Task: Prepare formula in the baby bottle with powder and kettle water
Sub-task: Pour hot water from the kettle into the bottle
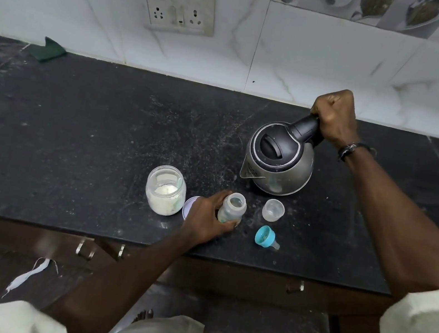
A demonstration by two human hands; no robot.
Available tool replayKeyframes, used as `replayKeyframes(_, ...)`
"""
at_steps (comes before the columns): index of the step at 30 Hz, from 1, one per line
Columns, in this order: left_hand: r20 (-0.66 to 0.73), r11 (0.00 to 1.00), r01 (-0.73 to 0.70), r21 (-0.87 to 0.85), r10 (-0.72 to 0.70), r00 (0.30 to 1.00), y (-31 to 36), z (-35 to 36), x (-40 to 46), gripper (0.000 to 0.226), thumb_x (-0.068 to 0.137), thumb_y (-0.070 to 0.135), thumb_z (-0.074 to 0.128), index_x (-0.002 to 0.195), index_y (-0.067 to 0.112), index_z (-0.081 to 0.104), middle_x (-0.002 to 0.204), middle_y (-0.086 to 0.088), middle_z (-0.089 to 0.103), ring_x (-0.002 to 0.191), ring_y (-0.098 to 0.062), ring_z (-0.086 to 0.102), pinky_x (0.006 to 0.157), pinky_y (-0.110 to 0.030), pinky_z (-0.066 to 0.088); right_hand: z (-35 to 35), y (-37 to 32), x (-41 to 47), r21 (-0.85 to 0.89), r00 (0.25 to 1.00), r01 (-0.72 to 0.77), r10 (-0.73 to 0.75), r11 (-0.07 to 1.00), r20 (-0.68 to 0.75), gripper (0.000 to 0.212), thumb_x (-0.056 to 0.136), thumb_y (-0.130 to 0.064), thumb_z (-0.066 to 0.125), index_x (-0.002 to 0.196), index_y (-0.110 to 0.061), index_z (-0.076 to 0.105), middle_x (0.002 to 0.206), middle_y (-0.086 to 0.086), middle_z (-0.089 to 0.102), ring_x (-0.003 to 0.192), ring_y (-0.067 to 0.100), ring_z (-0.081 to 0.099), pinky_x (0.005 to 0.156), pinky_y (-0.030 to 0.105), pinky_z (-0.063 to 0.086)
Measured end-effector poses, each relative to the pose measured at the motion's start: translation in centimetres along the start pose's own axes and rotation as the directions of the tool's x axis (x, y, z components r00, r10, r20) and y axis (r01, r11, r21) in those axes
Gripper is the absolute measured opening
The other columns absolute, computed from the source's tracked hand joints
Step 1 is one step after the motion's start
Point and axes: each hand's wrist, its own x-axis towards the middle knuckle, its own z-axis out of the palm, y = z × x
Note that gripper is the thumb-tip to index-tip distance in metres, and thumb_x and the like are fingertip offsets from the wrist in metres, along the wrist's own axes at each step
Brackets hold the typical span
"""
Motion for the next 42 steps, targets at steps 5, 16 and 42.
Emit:
replayKeyframes(5, -0.013, 1.0, -0.007, 0.004, 0.008, 1.0, 0.1, 0.1, 0.0, 0.058, 0.072, 0.028, 0.085, 0.124, 0.027, 0.061, 0.11, 0.015, 0.071, 0.101, 0.002, 0.066, 0.088, -0.031, 0.055, 0.3, -0.1, 0.3, -0.076, 0.997, 0.063, -0.059, 0.995, 0.055, 0.052, 0.059, -0.034, 0.046, 0.055, 0.018, 0.049, 0.051, 0.012, 0.039, 0.056, 0.018, 0.035, 0.045, 0.04, 0.031)
replayKeyframes(16, -0.005, 1.0, 0.0, 0.003, 0.0, 1.0, -0.2, 0.4, 0.1, 0.06, 0.072, 0.032, 0.085, 0.126, 0.027, 0.06, 0.112, 0.013, 0.072, 0.103, -0.003, 0.067, 0.09, -0.035, 0.056, 0.6, -1.4, -0.3, -0.124, 0.983, 0.156, -0.141, 0.98, 0.119, 0.032, 0.064, -0.018, 0.047, 0.048, 0.01, 0.045, 0.048, 0.008, 0.032, 0.051, 0.017, 0.026, 0.048, 0.031, 0.017)
replayKeyframes(42, 0.004, 0.999, 0.016, -0.03, -0.016, 1.0, -0.2, 0.4, 0.0, 0.062, 0.071, 0.031, 0.083, 0.128, 0.024, 0.06, 0.111, 0.012, 0.072, 0.103, -0.002, 0.067, 0.092, -0.033, 0.055, 1.7, -2.9, -1.1, -0.187, 0.923, 0.36, -0.318, 0.914, 0.218, 0.028, 0.066, -0.017, 0.047, 0.042, -0.005, 0.038, 0.042, 0.005, 0.024, 0.045, 0.015, 0.018, 0.043, 0.019, 0.013)
